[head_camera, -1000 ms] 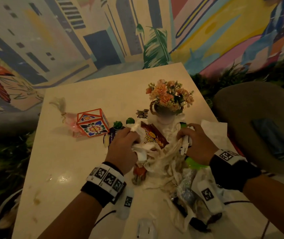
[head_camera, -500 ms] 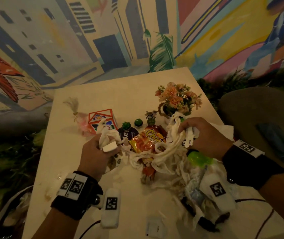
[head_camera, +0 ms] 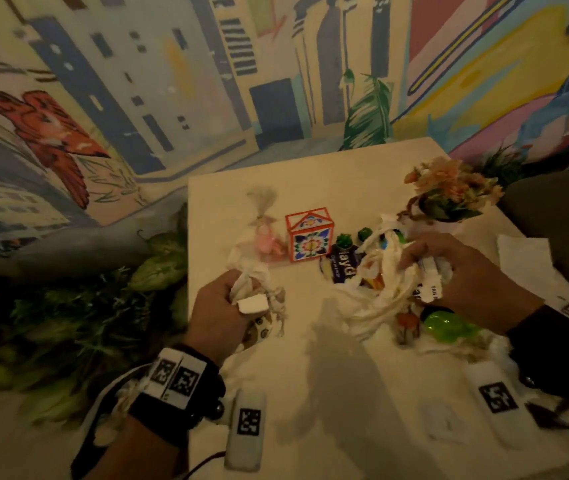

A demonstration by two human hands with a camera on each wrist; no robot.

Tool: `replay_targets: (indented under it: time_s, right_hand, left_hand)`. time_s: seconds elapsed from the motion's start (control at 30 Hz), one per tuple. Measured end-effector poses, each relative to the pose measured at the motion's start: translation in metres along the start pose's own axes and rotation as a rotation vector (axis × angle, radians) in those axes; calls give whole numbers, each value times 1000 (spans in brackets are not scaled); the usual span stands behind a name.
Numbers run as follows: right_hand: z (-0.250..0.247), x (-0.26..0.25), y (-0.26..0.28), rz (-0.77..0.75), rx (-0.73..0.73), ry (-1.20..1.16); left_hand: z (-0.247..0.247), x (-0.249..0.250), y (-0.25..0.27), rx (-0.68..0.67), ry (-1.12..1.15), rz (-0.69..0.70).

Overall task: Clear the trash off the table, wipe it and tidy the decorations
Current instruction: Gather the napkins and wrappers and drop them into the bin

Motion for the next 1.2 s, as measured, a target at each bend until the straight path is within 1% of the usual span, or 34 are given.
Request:
replay_targets:
  time_s: [0.03,0.1,0.2,0.3,0.47,0.63,0.73,0.8,0.9,1.07,1.2]
  right_hand:
    - [7,-10,2,-3,18,-4]
    - [22,-22,9,-8,43,-15]
    - [43,-29,20,-2,56,-74]
    - [62,-28,27,4,39,-100]
    - [83,-34,22,-58,11,-89]
    - [107,-60,16,-147,-33,-107]
    - [125,-79,8,-182,-66,-128]
    - [142,-96,1,-195,-77,-179]
    - [181,-127,-11,-209,-114,-232]
    - [269,-174,-19,-206,-125,-261]
    - [349,-204,-19,-156,-138,-295]
  left_hand:
    - [-12,-2,3,-7,-18,1]
    - [-27,-14,3,-65,-66,-10]
    - [-33,-39,7,-140,-70,-78]
    - [-38,-53,10,-131,-33,-116]
    - [-50,-52,19,-102,-7,-120]
    - [-89,-43,20,-2,-58,6]
    - [-121,-36,28,85,-66,77]
    - [-146,-34,34,107,-67,115]
    - [-192,-40,37,135,-103,141]
    - [-281,-60,37,138,-220,159]
    - [-342,-96,26,79,-275,100]
Point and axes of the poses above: each hand's wrist, its own y-axis away from the middle knuckle, its own z-axis out of the palm, x = y × z, the point moved 9 cm from there along -y, towards the middle knuckle, and after that the axes turned 9 degrees about -z, right-handed, at the moved point
